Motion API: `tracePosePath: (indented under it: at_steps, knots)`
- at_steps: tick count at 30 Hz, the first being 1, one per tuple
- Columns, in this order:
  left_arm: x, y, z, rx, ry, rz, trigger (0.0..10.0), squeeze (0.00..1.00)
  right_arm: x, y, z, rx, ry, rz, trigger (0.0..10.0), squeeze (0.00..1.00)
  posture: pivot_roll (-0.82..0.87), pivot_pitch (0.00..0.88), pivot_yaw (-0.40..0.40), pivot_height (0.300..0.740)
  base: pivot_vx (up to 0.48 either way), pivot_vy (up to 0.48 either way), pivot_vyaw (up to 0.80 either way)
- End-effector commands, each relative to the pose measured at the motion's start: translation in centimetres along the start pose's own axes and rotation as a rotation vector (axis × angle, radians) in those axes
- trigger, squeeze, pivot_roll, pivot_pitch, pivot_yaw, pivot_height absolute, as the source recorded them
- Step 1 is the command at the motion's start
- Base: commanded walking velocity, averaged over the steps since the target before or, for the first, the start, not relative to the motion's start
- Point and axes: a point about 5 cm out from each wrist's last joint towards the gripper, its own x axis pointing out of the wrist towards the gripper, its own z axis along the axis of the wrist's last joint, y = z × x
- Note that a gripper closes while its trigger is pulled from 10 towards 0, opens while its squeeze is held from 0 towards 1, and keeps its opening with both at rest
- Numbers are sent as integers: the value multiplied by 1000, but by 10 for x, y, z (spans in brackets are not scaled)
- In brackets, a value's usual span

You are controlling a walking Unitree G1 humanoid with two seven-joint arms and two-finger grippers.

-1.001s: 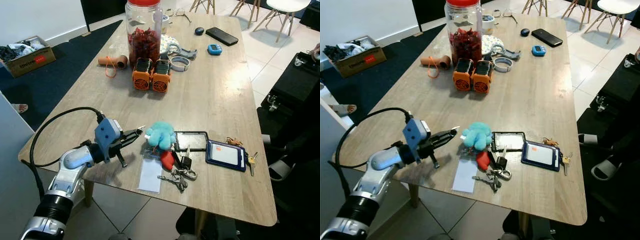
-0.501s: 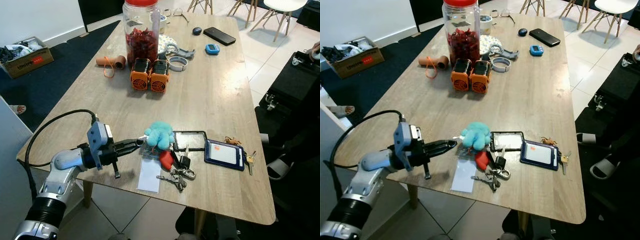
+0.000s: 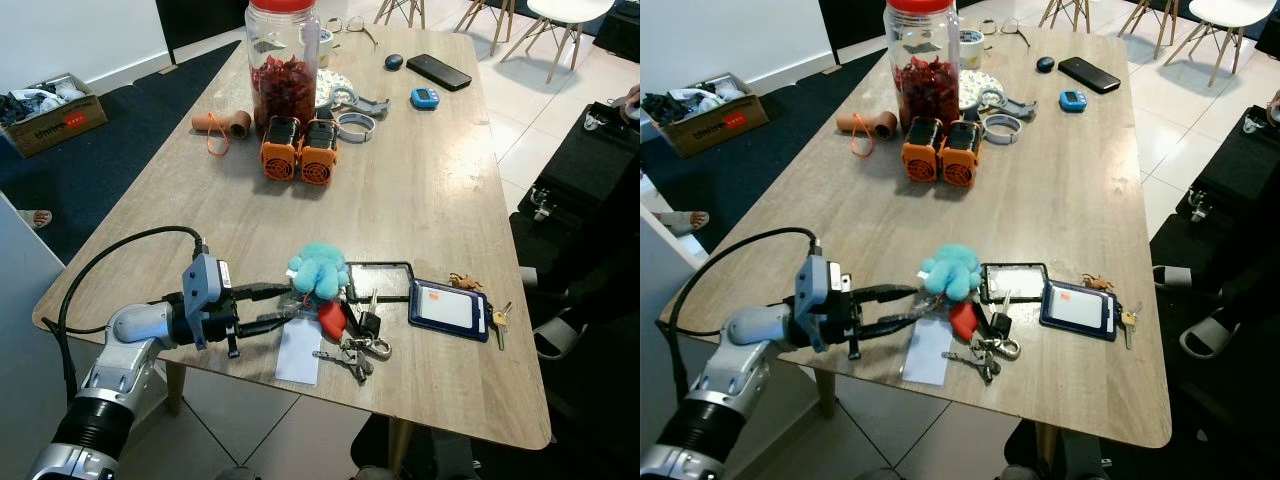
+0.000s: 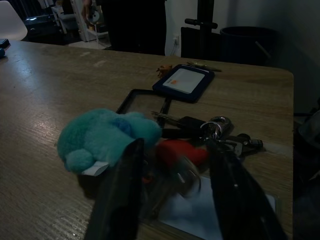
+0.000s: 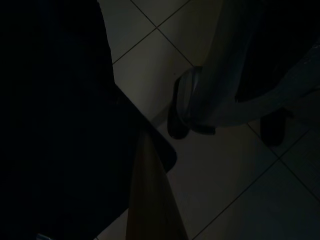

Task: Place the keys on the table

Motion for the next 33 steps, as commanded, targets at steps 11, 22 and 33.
tracePosePath:
  at_steps: [11,22,33]
  knots:
    - [-10,2,-8,62,19,126,10000,0,-11,-15,-27,107,63,-79,10000,0,23,94,-16,740,0,0,0]
    - [-67,6,-21,-26,86,296,10000,0,-35,-54,-63,284,103,-247,10000,0,11,97,-10,740,0,0,0]
    - [-165,2,-27,-81,259,569,10000,0,-57,-96,-71,380,54,-370,10000,0,4,100,-8,740,0,0,0]
